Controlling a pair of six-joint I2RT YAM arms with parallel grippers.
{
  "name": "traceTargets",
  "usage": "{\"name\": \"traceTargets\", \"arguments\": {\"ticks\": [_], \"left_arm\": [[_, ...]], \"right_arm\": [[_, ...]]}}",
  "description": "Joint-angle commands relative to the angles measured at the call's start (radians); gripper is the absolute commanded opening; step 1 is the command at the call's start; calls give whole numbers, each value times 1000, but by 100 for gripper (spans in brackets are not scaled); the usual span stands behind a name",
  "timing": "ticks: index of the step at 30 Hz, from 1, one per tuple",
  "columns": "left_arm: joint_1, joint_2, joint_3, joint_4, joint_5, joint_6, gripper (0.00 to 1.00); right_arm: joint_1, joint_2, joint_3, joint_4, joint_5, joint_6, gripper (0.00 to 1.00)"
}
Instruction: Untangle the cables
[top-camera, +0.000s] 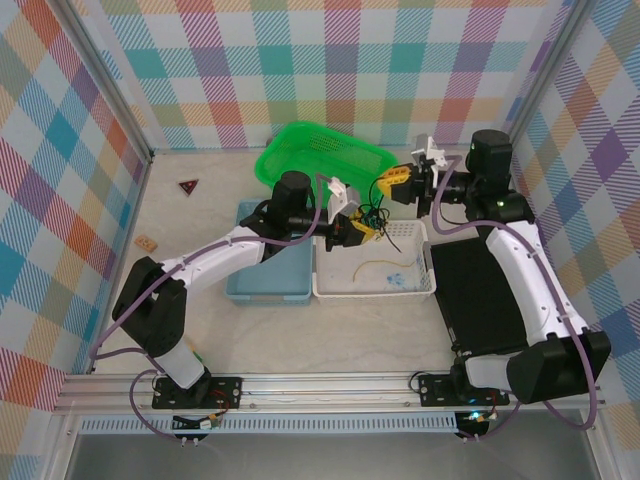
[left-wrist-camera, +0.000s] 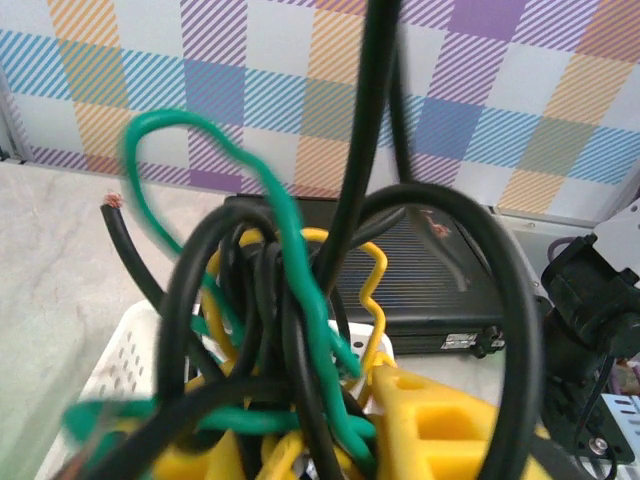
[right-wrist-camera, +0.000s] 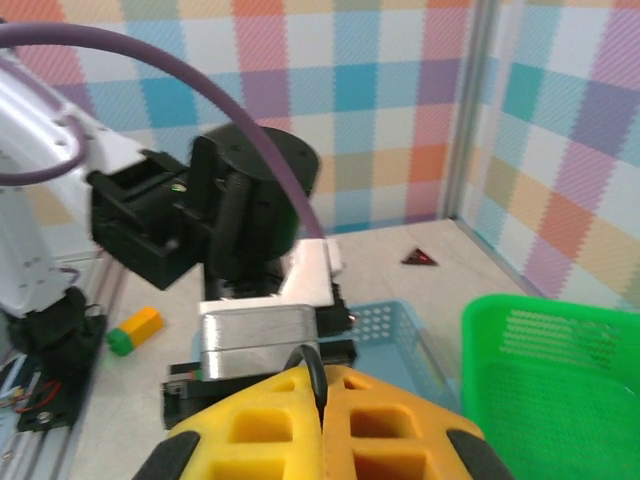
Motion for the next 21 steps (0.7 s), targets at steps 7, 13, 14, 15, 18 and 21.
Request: {"name": "traceTargets", "arguments": {"ticks": [7, 13, 14, 15, 18, 21], "left_arm": [[-5, -68, 17, -203, 21, 122, 0], [-4, -124, -22, -296, 9, 158, 0], [-4, -129, -24, -306, 8, 158, 0], [-4, -134, -26, -320, 9, 162, 0], [-4, -149, -23, -367, 7, 173, 0], [-3, -164, -24, -410, -3, 186, 0]], "right_arm": [[-60, -31, 2, 148, 451, 306, 0], [-97, 10, 106, 75, 635, 481, 0], [-101, 11, 113, 70, 656, 497, 0], [-104, 10, 115, 71, 686, 518, 0], [-131, 6, 119, 66, 779, 609, 0], [-167, 8, 139, 29, 848, 689, 0]]}}
